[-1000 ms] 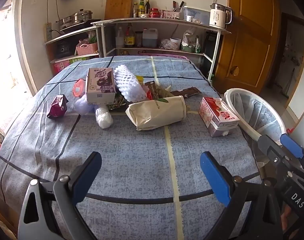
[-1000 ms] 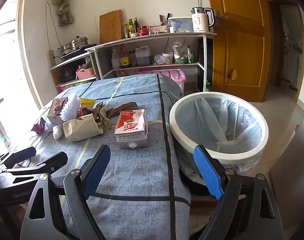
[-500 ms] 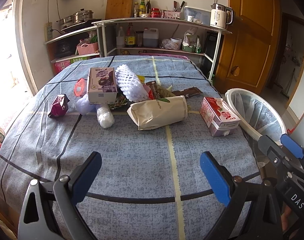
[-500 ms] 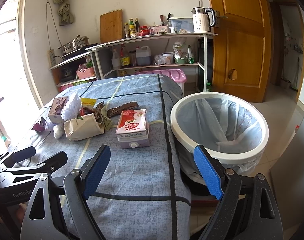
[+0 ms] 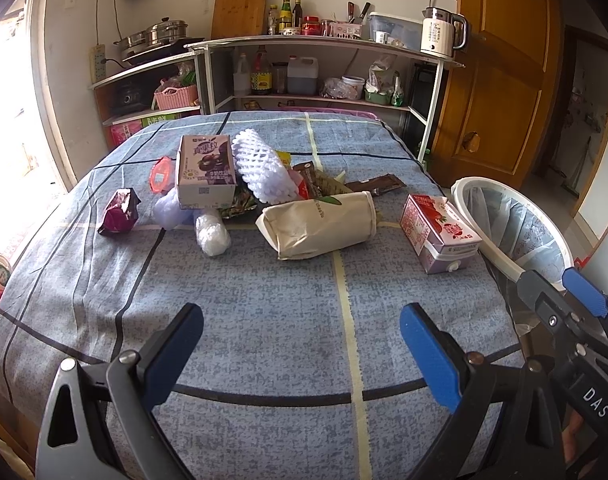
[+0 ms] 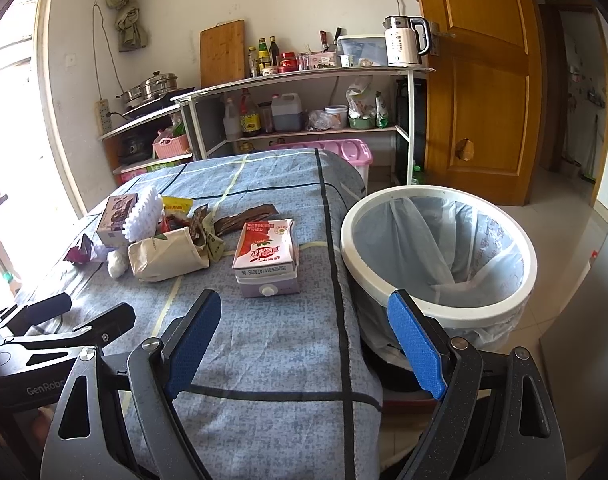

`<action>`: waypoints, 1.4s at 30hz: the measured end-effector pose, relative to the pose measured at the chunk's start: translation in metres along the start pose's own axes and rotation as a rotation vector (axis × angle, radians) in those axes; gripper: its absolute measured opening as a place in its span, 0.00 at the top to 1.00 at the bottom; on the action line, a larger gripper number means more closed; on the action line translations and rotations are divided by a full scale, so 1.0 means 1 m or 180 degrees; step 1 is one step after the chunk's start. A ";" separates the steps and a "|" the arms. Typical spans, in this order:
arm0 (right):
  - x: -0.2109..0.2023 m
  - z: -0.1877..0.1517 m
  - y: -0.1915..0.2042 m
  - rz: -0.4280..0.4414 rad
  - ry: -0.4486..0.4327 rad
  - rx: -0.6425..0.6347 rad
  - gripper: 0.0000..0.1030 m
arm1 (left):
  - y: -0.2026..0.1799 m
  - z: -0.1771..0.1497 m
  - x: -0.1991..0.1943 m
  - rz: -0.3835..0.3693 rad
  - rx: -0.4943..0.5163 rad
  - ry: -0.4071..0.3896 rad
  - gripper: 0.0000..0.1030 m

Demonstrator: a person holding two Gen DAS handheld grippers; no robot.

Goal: Collect trash

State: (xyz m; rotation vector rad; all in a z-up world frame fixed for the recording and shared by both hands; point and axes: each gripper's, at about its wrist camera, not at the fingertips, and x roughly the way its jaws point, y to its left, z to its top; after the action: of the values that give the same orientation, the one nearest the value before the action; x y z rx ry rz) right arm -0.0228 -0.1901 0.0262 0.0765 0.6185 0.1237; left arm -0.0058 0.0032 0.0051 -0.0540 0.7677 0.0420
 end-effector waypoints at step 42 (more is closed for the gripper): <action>-0.001 0.000 0.000 0.0017 0.0011 0.0020 0.17 | 0.001 0.002 0.000 0.0009 -0.0012 0.0017 0.03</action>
State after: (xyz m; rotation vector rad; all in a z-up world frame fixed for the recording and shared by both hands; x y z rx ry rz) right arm -0.0237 -0.1902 0.0270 0.0839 0.6221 0.1271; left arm -0.0049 0.0047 0.0064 -0.0566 0.7732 0.0460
